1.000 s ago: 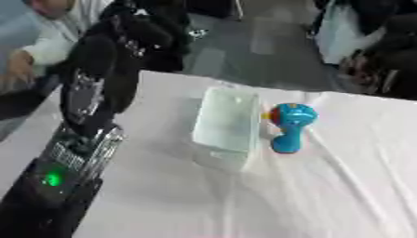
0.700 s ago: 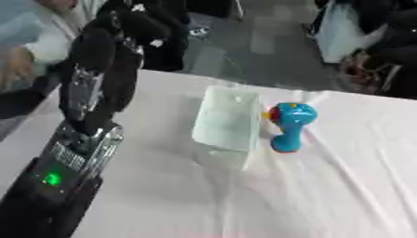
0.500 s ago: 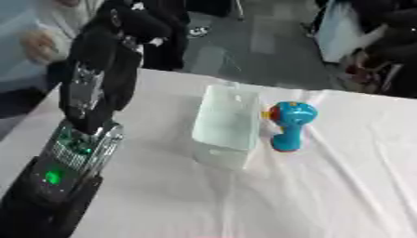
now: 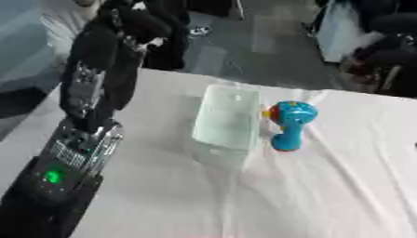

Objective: Pick up objects on the table and place them in the box.

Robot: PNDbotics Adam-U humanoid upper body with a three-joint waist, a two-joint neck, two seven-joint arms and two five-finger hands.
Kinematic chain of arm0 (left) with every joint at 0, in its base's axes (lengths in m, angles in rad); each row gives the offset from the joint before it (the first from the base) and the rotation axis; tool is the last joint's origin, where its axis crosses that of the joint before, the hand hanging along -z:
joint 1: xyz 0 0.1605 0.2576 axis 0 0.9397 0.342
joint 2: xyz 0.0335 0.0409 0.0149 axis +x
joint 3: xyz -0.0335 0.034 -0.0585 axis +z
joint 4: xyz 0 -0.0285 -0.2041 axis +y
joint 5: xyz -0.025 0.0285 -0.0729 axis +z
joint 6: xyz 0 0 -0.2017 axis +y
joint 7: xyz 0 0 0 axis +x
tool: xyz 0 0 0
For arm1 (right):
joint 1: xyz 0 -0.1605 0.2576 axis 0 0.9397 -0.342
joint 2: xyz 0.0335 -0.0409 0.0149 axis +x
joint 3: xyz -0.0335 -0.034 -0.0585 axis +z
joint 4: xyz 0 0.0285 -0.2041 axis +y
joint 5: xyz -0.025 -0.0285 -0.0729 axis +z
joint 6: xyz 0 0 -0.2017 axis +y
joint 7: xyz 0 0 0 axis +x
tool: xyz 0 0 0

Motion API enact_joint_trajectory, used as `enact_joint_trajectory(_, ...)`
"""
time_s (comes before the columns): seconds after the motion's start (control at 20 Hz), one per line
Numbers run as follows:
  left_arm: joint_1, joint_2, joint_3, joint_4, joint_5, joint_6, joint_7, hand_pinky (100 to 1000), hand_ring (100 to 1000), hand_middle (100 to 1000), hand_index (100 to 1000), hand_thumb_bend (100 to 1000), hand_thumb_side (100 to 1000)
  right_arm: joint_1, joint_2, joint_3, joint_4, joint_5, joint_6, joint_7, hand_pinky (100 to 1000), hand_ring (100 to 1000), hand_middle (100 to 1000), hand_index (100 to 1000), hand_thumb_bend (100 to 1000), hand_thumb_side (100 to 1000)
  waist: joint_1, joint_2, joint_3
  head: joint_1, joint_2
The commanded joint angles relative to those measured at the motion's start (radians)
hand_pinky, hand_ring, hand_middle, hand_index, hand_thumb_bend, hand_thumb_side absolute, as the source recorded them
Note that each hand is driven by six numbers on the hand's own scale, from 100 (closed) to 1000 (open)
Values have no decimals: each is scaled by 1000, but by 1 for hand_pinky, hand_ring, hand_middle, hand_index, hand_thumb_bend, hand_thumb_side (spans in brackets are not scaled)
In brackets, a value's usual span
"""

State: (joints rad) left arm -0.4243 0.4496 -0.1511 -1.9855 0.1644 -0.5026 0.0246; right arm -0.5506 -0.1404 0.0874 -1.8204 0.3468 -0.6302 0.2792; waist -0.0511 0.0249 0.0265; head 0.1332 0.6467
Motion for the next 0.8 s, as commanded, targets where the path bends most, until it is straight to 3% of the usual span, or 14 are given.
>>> enact_joint_trajectory(0.05,-6,15,0,-15,9,-2,-8,531,583,794,660,272,904,-35,12,2,88,-1,30,80,549,470,840,767,806,1000,5,-15,1,-4,-2)
enact_joint_trajectory(0.2,-3,15,-1,-15,12,-1,-17,531,583,794,660,270,905,-60,34,-6,212,1,47,191,569,461,842,767,905,1000,6,-16,1,-5,2)
enact_joint_trajectory(0.3,-2,14,0,-15,13,-1,-21,531,583,795,659,269,905,-76,49,-21,289,15,47,242,662,497,890,811,952,1000,6,-17,1,-4,5)
enact_joint_trajectory(0.35,-2,14,1,-15,14,-1,-21,531,583,795,659,269,906,-82,56,-30,322,28,43,263,716,534,904,823,843,1000,7,-16,1,-3,5)
enact_joint_trajectory(0.4,-1,14,2,-15,14,-1,-21,530,582,795,659,268,905,-88,62,-41,352,48,42,279,747,561,916,835,971,1000,7,-16,1,-2,6)
enact_joint_trajectory(0.6,1,14,3,-15,16,1,-23,530,582,795,659,269,905,-120,69,-72,441,152,38,290,827,613,945,876,969,1000,7,-17,1,1,11)
enact_joint_trajectory(0.8,0,13,3,-15,18,0,-24,530,582,794,658,269,906,-151,67,-90,521,272,18,247,865,626,958,892,945,1000,7,-18,2,3,12)
